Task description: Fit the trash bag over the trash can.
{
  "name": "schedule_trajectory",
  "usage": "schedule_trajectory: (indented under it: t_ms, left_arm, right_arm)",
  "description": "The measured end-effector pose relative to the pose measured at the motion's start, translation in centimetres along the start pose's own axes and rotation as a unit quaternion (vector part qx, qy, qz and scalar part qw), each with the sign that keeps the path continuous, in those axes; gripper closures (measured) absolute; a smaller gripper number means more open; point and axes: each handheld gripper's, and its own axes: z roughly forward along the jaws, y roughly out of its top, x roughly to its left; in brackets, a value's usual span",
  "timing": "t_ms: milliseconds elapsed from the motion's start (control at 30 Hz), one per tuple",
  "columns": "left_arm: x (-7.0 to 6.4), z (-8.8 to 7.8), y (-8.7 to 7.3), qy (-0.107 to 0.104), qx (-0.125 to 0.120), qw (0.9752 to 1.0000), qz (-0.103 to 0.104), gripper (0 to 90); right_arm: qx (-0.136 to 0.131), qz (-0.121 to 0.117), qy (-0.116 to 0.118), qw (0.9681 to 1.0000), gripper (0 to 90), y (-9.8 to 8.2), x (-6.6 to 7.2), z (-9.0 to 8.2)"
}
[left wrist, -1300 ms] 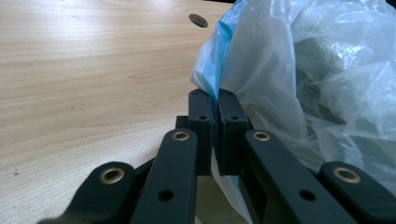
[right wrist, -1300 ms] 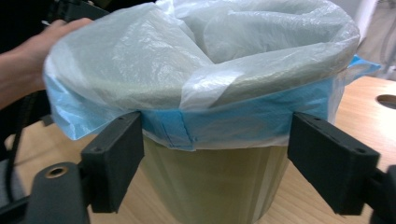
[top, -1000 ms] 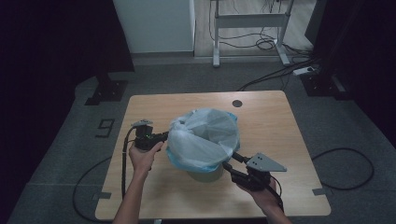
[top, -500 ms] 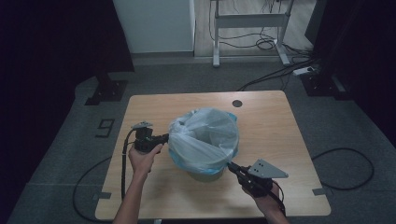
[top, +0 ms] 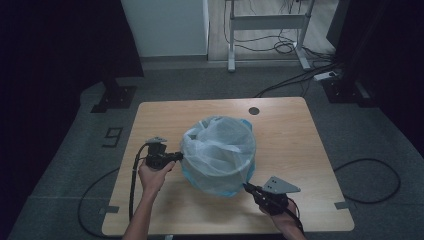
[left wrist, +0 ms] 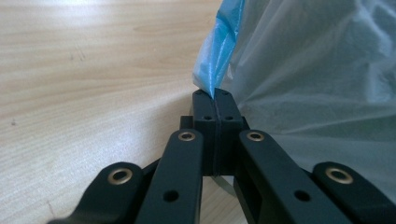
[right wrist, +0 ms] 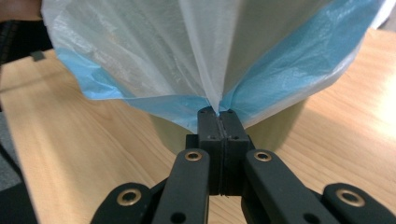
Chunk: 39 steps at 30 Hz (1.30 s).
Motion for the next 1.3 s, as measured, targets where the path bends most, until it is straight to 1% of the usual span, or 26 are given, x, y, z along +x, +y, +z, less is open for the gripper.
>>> schedule_trajectory:
  t_ms: [133,233,267,300,367,400,433,467,533,600,667,800,933,1033,1067,1200,1300]
  left_arm:
    - [0.1,0.4,-0.3,-0.003,0.011,0.9999,-0.003,89.3]
    - [0.1,0.6,-0.4,-0.002,0.013,0.9999,-0.002,86.7]
    - [0.0,0.4,-0.4,0.001,0.009,1.0000,-0.001,82.8]
    - [0.0,0.2,-0.5,0.006,-0.001,1.0000,-0.001,76.1]
    - [-0.1,-0.6,-0.7,0.015,-0.024,0.9996,0.004,59.4]
    - [-0.1,-1.2,-0.8,0.019,-0.038,0.9990,0.013,52.3]
    - [-0.1,-1.8,-1.0,0.021,-0.047,0.9985,0.017,46.0]
    - [0.0,-2.2,-1.0,0.022,-0.051,0.9982,0.020,39.8]
    - [0.0,-3.2,-1.3,0.023,-0.065,0.9973,0.027,30.0]
    - [0.0,-4.2,-1.5,0.019,-0.081,0.9959,0.037,24.4]
    - [-0.1,-4.9,-1.7,0.015,-0.088,0.9950,0.045,21.8]
    - [-0.2,-6.1,-2.0,0.007,-0.096,0.9931,0.067,19.8]
    - [-0.3,-7.1,-2.0,-0.006,-0.107,0.9906,0.085,19.8]
    - [-0.3,-7.7,-1.9,-0.015,-0.117,0.9889,0.091,20.0]
    - [-0.3,-7.8,-1.9,-0.018,-0.118,0.9887,0.091,20.1]
    - [-0.3,-8.0,-1.9,-0.024,-0.116,0.9880,0.099,20.3]
    - [-0.5,-8.1,-1.9,-0.029,-0.115,0.9866,0.111,20.7]
  right_arm:
    - [0.001,0.017,-0.008,0.9998,88.5,-0.6,-1.1,0.0]
    - [-0.007,0.025,-0.010,0.9996,88.0,-0.7,-1.6,-0.2]
    - [-0.010,0.026,-0.010,0.9996,87.1,-0.7,-1.7,-0.2]
    - [-0.015,0.028,-0.010,0.9994,83.9,-0.7,-1.7,-0.3]
    - [-0.031,0.031,-0.010,0.9990,74.3,-0.7,-1.8,-0.6]
    - [-0.039,0.032,-0.011,0.9987,69.5,-0.6,-1.8,-0.9]
    - [-0.050,0.035,-0.007,0.9981,64.1,-0.5,-1.9,-1.2]
    - [-0.058,0.039,-0.004,0.9976,57.7,-0.5,-1.9,-1.4]
    - [-0.070,0.046,-0.002,0.9964,48.4,-0.4,-2.1,-1.8]
    - [-0.080,0.054,-0.001,0.9953,41.9,-0.4,-2.3,-2.2]
    - [-0.079,0.056,0.001,0.9953,37.0,-0.4,-2.3,-2.3]
    - [-0.081,0.056,0.012,0.9951,31.5,-0.5,-2.6,-2.9]
    - [-0.088,0.065,0.017,0.9939,29.5,-0.8,-3.4,-3.9]
    - [-0.090,0.073,0.011,0.9932,28.7,-1.2,-4.2,-4.5]
    - [-0.090,0.077,0.008,0.9929,28.5,-1.3,-4.5,-4.7]
    - [-0.089,0.084,-0.001,0.9925,28.1,-1.5,-5.2,-5.0]
    - [-0.087,0.087,-0.004,0.9925,28.1,-1.7,-5.5,-5.1]
